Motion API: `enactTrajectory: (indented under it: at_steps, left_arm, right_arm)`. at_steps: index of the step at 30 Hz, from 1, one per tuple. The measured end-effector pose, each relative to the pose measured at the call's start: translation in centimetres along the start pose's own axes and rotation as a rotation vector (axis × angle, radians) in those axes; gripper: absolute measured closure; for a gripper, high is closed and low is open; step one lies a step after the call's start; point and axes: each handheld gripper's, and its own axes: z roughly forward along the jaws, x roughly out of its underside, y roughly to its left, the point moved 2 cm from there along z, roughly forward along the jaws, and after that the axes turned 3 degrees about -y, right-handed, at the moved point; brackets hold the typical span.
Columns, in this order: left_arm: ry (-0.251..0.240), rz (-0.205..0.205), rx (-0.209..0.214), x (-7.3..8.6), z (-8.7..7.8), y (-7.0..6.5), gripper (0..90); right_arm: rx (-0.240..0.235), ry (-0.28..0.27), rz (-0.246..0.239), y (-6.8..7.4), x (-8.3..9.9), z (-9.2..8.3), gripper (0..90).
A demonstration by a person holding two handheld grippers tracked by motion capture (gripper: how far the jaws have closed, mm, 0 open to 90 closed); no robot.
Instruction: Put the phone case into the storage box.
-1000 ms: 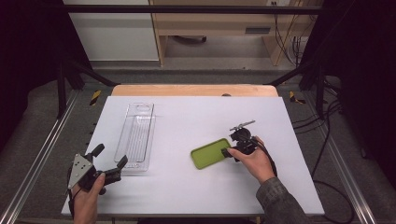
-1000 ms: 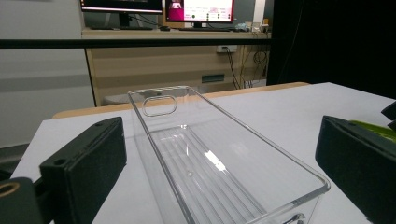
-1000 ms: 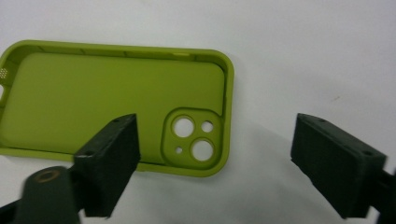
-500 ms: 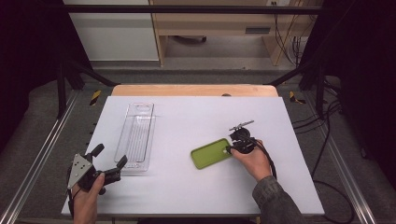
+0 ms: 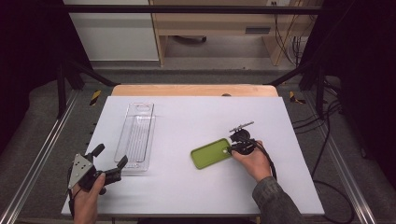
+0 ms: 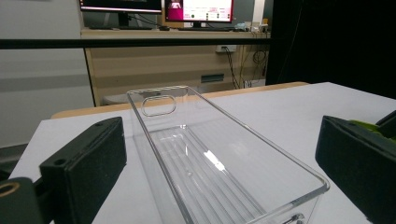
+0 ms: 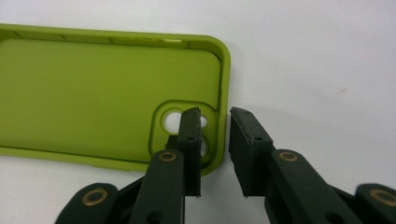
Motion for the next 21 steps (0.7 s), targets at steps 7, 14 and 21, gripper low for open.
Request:
enactTrajectory:
  at_steps: [7, 14, 21]
  left_arm:
    - [0.002, -0.002, -0.001, 0.02, 0.0, 0.07, 1.7]
    - [0.001, -0.003, 0.003, 0.04, 0.08, -0.03, 1.7]
    - [0.002, -0.005, -0.002, 0.03, 0.02, 0.08, 1.7]
  right_arm:
    - [0.018, -0.004, -0.017, 0.25, 0.15, -0.02, 78.9]
    - [-0.005, -0.026, 0.024, -0.12, 0.31, -0.18, 82.9]
    - [0.014, -0.087, 0.018, -0.05, -0.18, -1.01, 87.4]
